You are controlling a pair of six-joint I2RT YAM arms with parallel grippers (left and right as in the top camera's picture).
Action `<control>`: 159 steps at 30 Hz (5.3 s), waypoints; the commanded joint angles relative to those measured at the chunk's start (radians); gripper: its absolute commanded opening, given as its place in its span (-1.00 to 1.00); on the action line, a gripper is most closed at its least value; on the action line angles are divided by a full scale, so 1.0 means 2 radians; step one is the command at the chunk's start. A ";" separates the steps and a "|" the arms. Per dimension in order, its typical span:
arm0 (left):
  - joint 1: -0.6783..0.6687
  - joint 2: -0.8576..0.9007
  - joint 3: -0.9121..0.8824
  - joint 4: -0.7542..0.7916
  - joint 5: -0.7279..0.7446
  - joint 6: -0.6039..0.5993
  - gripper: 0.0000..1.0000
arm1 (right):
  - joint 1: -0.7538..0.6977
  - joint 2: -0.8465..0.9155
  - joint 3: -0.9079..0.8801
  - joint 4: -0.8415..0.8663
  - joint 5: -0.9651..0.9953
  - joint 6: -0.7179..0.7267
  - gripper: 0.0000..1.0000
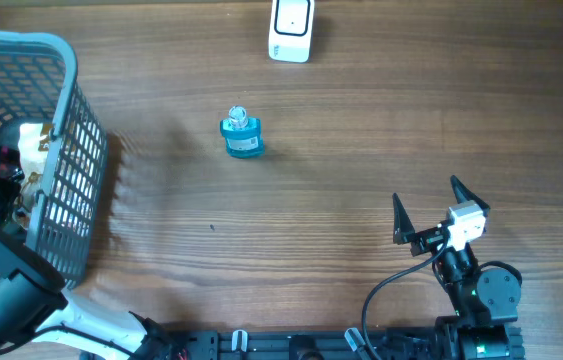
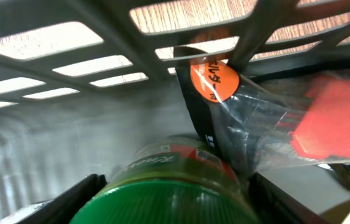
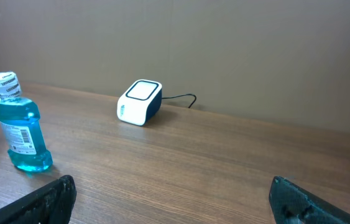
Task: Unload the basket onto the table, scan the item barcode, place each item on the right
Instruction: 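Reach the left gripper into the basket and grasp the green-lidded jar, then lift the green-lidded jar and present its lid to the scanner, then place the green-lidded jar on the table beside the mouthwash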
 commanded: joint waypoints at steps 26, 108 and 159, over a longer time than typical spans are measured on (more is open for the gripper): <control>0.005 -0.281 -0.006 -0.078 0.160 -0.014 0.22 | 0.003 -0.004 -0.001 0.001 0.005 0.005 1.00; -0.780 0.036 0.035 0.075 0.069 -0.704 1.00 | 0.003 -0.004 -0.001 0.001 0.005 0.005 1.00; -0.101 -0.124 0.293 -0.262 0.104 0.073 1.00 | 0.003 -0.004 -0.001 0.001 0.005 0.005 1.00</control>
